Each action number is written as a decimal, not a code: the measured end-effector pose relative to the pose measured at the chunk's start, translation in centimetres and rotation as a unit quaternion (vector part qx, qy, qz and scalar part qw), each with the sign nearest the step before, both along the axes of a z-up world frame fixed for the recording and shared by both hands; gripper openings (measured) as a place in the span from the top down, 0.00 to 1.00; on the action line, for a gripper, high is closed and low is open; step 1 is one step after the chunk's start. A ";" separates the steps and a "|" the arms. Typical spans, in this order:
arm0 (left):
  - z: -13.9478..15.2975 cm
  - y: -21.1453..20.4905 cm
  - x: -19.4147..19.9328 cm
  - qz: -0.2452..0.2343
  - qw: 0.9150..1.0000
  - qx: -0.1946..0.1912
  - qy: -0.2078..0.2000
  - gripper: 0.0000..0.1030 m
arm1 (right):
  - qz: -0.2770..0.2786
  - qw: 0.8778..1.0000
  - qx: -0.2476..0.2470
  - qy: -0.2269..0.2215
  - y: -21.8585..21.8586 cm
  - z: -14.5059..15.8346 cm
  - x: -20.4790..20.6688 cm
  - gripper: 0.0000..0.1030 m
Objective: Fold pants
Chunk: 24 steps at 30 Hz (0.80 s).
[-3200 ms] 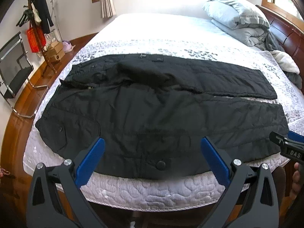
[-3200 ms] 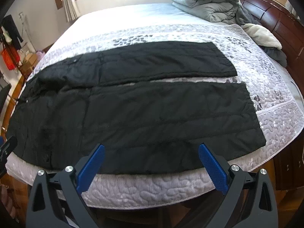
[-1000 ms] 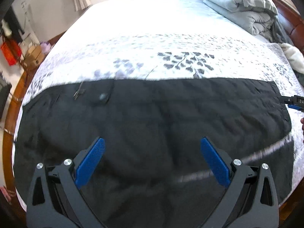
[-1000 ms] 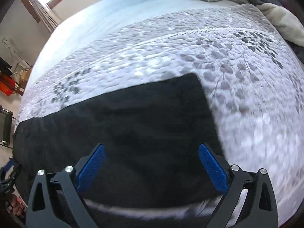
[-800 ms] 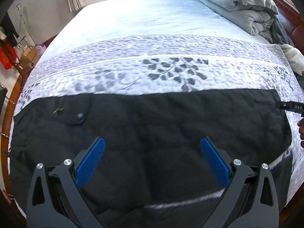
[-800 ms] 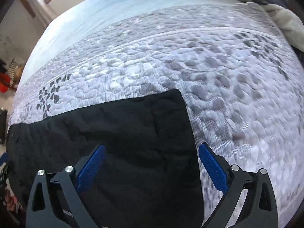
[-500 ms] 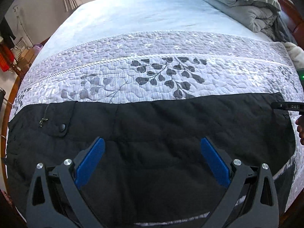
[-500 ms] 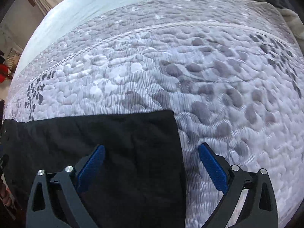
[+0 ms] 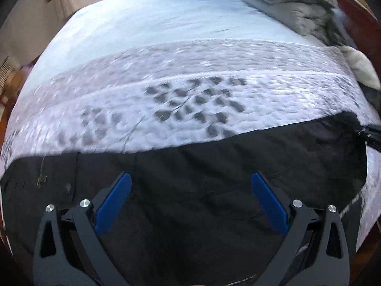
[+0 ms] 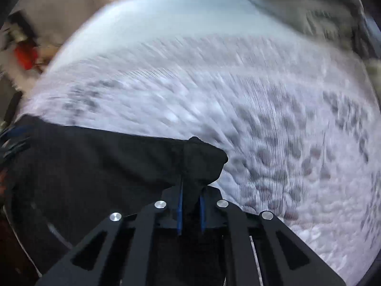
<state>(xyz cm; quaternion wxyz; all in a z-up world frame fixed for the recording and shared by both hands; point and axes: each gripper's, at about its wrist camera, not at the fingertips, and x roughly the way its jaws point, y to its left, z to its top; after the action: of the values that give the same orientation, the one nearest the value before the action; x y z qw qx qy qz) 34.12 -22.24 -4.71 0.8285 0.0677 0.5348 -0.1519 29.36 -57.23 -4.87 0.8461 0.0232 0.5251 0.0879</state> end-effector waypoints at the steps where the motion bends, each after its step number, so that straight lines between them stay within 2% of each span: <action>1: 0.2 -0.4 0.3 -0.023 1.000 -0.007 -0.004 0.02 | 0.012 0.999 0.017 -0.032 0.1 1.6 -1.1 0.90; 5: 0.3 -2.1 1.2 -0.107 0.994 -0.012 -0.013 0.03 | 0.029 0.991 0.060 -0.118 -0.4 6.8 -4.4 0.90; 6: 0.1 -2.7 1.7 -0.137 0.990 -0.015 -0.008 0.03 | 0.032 0.989 0.068 -0.127 -0.2 7.4 -4.1 0.90; 8: -0.2 -3.2 2.4 -0.157 0.987 -0.024 0.002 0.03 | 0.045 0.986 0.077 -0.142 -0.3 8.6 -5.1 0.90; 11: -0.7 -4.2 3.7 -0.183 0.982 -0.037 0.013 0.03 | 0.058 0.985 0.067 -0.149 0.4 9.2 -5.5 0.90; 14: -1.3 -5.1 4.2 -0.228 0.972 -0.049 0.034 0.03 | 0.067 0.984 0.061 -0.154 1.0 9.4 -5.9 0.90; 19: -2.5 -7.4 3.0 -0.300 0.953 -0.023 0.042 0.04 | 0.067 0.982 0.074 -0.158 1.0 9.4 -6.5 0.90; 24: -2.0 -7.7 4.1 -0.297 0.955 -0.003 0.007 0.03 | 0.082 0.980 0.079 -0.163 1.5 9.6 -6.9 0.90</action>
<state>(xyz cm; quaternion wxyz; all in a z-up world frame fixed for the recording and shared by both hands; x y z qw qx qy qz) 38.21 -29.94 -6.71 0.7422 0.2200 0.4963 -0.3930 22.46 -55.75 4.70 0.9058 0.0323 0.3716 0.2012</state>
